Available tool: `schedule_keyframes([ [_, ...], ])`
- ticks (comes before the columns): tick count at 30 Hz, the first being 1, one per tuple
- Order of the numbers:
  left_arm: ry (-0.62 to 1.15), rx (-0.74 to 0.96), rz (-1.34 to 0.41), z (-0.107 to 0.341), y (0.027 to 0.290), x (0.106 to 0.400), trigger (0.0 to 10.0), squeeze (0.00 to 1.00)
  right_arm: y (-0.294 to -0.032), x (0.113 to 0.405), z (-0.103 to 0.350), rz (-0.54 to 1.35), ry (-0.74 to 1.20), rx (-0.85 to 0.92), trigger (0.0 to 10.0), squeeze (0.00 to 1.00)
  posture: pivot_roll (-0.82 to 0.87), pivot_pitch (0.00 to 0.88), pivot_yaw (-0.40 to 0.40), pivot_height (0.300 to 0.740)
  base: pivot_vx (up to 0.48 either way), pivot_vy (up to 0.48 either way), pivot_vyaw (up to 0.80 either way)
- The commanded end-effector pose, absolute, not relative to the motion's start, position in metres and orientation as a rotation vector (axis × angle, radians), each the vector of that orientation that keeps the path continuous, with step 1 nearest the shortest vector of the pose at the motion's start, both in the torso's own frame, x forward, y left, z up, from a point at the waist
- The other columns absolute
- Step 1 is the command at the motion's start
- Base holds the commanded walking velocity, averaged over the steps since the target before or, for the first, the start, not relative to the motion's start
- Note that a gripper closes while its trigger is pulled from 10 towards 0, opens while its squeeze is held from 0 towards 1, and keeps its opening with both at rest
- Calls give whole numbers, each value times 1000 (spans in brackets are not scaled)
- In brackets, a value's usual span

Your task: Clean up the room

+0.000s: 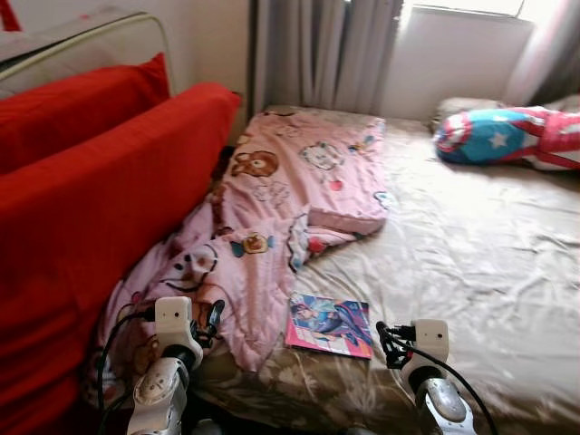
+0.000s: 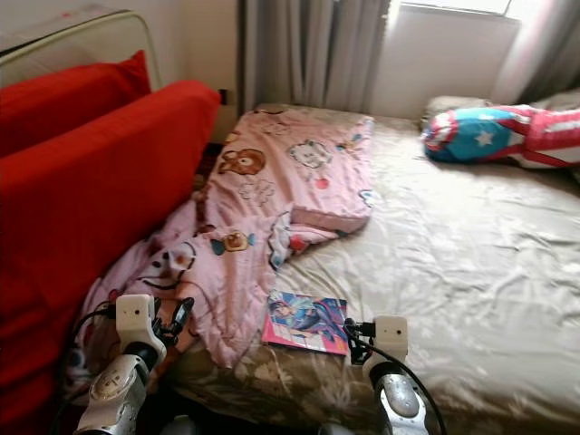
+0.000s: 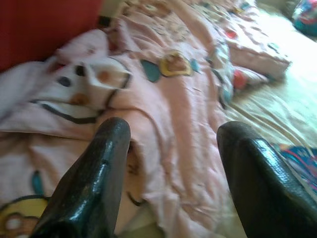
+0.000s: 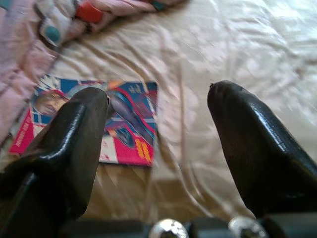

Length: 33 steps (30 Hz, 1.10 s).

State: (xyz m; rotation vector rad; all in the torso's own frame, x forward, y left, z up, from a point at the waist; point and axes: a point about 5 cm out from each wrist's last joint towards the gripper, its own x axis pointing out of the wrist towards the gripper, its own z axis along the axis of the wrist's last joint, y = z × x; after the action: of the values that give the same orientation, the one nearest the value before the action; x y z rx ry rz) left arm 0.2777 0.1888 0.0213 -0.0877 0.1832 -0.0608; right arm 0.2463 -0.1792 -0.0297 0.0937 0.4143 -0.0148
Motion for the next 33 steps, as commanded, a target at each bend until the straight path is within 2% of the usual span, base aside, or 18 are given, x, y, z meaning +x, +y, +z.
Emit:
schedule_keyframes([
  [1,195,-93,-70,19,187,275,10000,0,-179,253,-24,-6,394,88,10000,0,15,3,-70,660,0,0,0],
  [20,198,-78,-86,21,190,272,10000,0,-171,250,-27,21,403,95,10000,0,18,0,-54,645,0,0,0],
  [33,204,-79,-83,20,190,272,10000,0,-169,253,-26,30,405,93,10000,0,21,0,-61,630,251,0,0],
])
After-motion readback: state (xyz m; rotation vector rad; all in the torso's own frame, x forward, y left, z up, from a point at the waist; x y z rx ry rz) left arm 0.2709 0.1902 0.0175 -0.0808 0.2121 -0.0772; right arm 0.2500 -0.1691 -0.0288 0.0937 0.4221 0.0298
